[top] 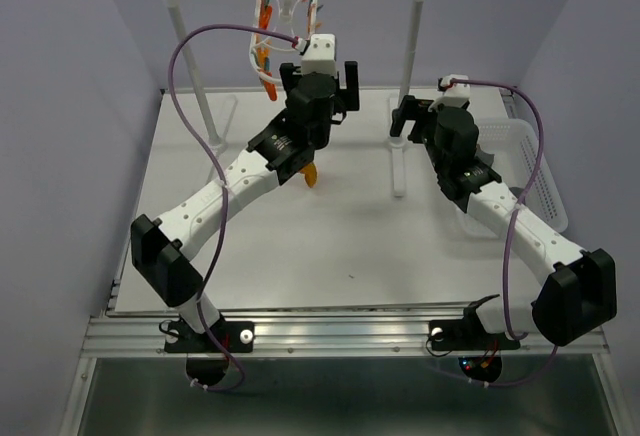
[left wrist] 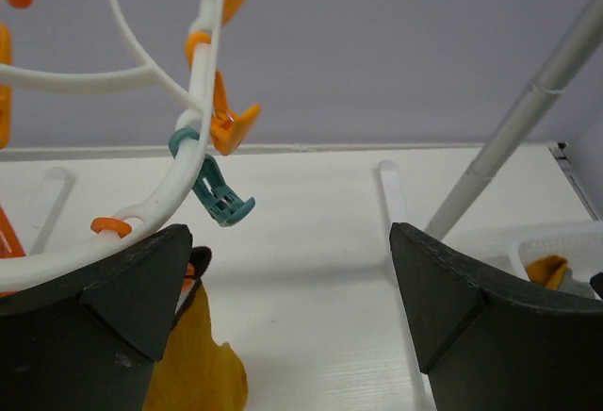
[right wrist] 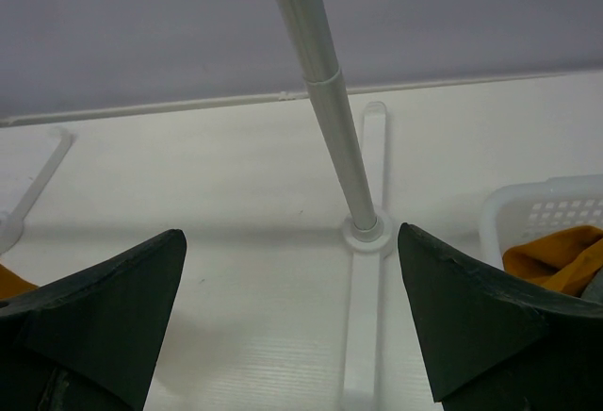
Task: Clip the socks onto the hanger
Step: Rotate the hanger at the clothesline.
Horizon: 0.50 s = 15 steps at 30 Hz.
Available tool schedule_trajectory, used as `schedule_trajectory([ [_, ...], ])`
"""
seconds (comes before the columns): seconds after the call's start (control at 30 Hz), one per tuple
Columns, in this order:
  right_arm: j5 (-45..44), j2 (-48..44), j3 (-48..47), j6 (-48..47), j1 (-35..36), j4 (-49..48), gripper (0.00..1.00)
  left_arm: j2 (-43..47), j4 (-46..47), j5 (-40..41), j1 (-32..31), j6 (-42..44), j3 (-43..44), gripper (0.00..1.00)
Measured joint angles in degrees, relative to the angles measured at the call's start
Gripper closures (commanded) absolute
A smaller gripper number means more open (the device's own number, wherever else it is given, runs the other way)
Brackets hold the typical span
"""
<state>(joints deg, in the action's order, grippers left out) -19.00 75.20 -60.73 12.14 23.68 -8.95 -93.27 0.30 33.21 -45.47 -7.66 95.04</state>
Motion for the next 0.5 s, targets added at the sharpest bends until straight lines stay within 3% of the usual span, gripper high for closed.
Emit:
schedule_trajectory([
  [0.33,2.64,0.0,0.02,-0.59,0.0,-0.07,0.0,6.6,-0.11,9.27,5.77,-1.01,-6.45,0.01],
  [0.5,3.67,-0.11,0.07,-0.59,0.0,-0.09,0.0,10.73,0.35,9.79,11.34,-1.7,-9.44,0.01],
])
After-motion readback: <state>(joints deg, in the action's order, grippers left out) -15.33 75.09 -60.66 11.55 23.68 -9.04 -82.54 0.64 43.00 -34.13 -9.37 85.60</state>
